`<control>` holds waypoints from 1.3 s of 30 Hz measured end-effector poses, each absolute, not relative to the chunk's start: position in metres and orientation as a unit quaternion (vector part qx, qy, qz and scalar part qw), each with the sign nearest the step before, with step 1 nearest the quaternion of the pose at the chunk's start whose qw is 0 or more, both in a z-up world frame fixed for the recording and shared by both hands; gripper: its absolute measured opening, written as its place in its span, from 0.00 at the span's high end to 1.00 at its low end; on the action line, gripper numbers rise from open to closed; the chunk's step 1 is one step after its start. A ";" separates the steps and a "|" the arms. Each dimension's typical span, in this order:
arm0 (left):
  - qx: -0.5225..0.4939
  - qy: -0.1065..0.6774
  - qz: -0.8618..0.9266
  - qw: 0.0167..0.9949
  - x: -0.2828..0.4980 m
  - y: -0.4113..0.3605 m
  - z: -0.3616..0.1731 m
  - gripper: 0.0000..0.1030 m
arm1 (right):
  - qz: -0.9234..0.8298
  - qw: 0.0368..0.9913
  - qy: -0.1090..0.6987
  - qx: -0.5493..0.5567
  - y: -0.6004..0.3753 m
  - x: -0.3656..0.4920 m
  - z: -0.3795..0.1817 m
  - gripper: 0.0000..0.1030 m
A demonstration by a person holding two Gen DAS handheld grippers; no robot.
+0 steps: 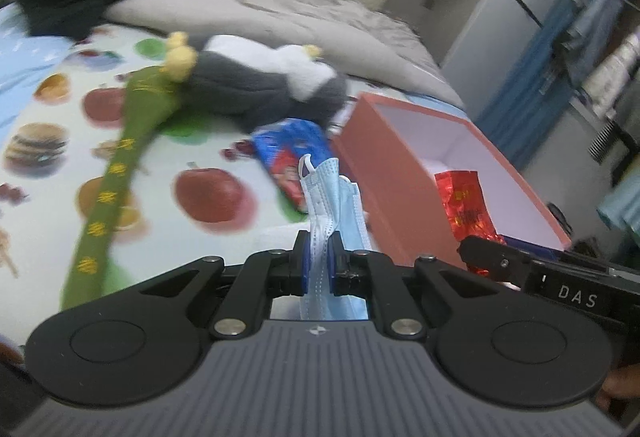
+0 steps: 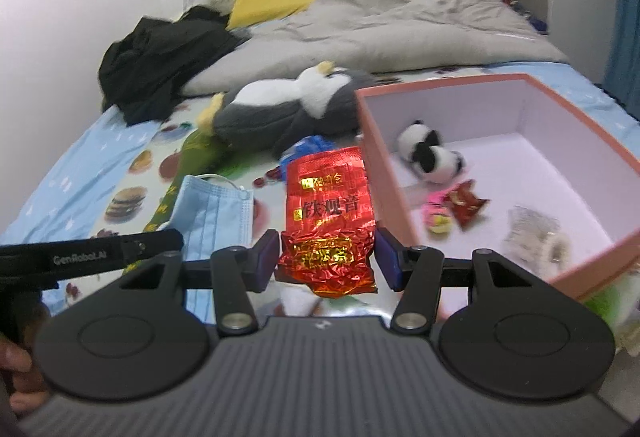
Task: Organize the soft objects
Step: 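Carry the blue mask and red candy packet over the pink box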
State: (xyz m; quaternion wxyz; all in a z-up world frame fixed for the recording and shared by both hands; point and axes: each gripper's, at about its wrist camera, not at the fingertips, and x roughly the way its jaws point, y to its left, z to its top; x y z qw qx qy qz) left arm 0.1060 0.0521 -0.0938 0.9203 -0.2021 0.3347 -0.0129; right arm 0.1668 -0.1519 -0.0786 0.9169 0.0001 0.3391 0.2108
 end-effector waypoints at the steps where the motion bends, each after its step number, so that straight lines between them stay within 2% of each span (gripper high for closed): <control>1: -0.199 0.335 -0.024 0.921 0.107 0.045 -0.091 0.90 | 0.203 0.920 0.337 0.002 -0.160 0.164 -0.077 0.46; 12: -0.185 0.335 -0.121 0.916 0.140 -0.018 -0.067 0.90 | 0.146 0.934 0.325 0.030 -0.220 0.153 -0.068 0.46; 22: -0.151 0.345 -0.151 0.914 0.230 -0.052 -0.060 0.90 | 0.114 0.934 0.336 0.040 -0.242 0.214 -0.078 0.46; 39: -0.139 0.444 -0.156 0.871 0.417 -0.075 -0.114 0.90 | 0.080 0.907 0.411 0.053 -0.275 0.342 -0.120 0.46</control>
